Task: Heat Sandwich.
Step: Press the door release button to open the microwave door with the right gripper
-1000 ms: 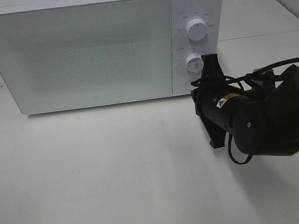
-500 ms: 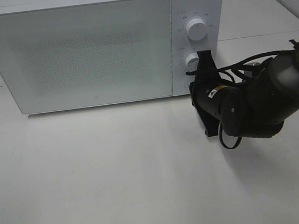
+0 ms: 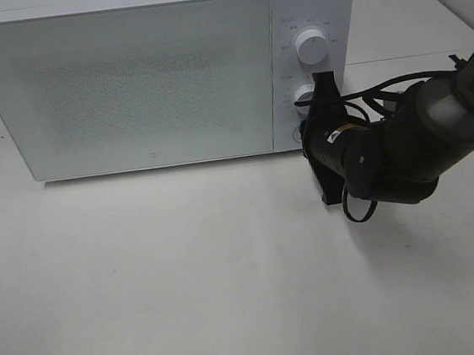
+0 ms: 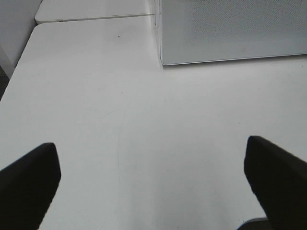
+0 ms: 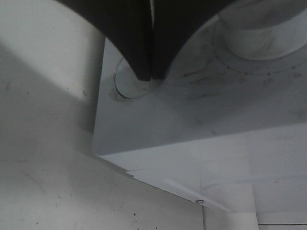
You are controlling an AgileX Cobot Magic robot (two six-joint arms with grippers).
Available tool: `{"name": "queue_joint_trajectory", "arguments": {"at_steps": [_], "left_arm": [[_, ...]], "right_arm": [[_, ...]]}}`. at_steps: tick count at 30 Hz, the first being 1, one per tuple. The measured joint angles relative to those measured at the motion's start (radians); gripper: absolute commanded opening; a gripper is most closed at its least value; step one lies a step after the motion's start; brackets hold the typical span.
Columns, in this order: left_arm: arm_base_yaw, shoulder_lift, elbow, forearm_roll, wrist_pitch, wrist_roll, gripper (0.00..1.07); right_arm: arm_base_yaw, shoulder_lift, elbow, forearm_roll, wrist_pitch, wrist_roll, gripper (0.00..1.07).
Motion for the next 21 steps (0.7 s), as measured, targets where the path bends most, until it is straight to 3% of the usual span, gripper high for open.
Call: {"name": "queue_joint_trajectory", "arguments": {"at_steps": [21], "left_arm": [[0.000,0.000,0.000,0.000,0.000,0.000,0.99]], "right_arm": [[-0.002,0.044,-0.009,0.007,-0.085,-0.003,0.00]]}}
